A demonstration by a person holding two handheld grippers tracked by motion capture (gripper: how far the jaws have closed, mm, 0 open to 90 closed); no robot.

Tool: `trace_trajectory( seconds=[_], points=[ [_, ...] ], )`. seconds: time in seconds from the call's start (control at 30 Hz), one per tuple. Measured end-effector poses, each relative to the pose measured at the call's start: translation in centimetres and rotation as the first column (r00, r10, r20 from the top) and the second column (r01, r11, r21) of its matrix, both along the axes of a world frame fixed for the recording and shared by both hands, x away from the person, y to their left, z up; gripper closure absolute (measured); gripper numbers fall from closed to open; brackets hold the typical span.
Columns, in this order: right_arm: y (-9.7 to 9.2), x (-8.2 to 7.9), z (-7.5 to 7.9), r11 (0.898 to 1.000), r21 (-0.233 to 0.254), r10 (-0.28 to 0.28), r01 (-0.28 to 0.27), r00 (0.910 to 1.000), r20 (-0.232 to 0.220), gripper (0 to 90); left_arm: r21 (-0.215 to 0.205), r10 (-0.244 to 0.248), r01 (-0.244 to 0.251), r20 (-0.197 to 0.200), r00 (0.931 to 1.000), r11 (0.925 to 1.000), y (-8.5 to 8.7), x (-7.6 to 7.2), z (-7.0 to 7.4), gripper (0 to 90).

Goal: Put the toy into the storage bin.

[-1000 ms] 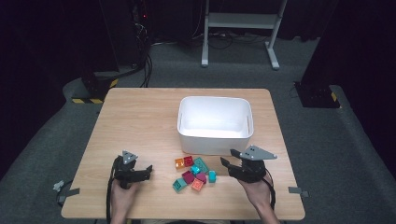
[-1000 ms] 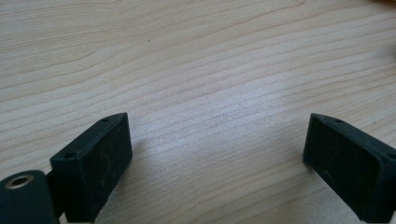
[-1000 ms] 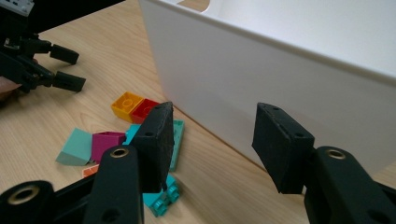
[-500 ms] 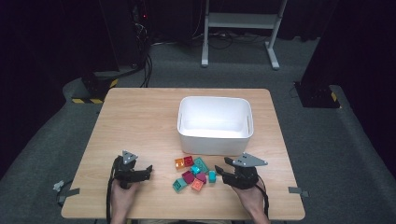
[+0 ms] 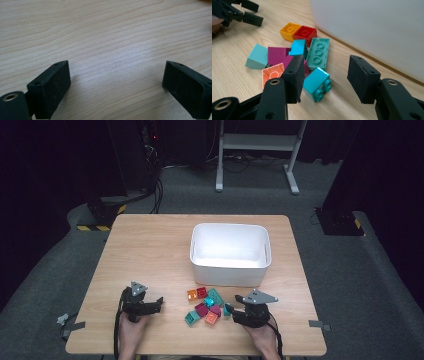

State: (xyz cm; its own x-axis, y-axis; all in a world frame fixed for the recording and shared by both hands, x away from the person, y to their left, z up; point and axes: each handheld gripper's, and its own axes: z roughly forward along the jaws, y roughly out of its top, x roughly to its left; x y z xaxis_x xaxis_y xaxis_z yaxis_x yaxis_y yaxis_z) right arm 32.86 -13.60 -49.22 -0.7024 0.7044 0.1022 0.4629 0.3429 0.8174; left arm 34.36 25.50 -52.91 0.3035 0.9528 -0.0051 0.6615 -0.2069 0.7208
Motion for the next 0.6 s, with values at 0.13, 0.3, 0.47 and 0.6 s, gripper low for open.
trace_trajectory(
  seconds=[0.13,0.3,0.47,0.6],
  points=[
    [0.2,0.0,-0.5,1.000,-0.006,0.002,-0.002,1.0000,-0.008,46.8,0.000,0.000,0.000,0.001,1.0000,1.0000,0.0,0.0,0.0,8.1],
    [0.4,0.1,-0.9,1.000,-0.007,0.005,-0.005,0.9999,-0.012,46.0,0.000,0.000,0.000,0.000,1.0000,1.0000,0.0,0.0,0.0,8.1],
    [0.9,0.1,-1.1,1.000,-0.024,0.016,-0.016,0.9998,-0.009,45.0,0.000,0.000,0.000,0.001,1.0000,1.0000,0.0,0.0,0.0,8.1],
    [1.1,0.3,-1.4,0.999,-0.032,0.020,-0.021,0.9997,-0.015,44.3,-0.001,0.001,-0.001,0.001,1.0000,1.0000,0.0,0.0,0.0,8.1]
  ],
)
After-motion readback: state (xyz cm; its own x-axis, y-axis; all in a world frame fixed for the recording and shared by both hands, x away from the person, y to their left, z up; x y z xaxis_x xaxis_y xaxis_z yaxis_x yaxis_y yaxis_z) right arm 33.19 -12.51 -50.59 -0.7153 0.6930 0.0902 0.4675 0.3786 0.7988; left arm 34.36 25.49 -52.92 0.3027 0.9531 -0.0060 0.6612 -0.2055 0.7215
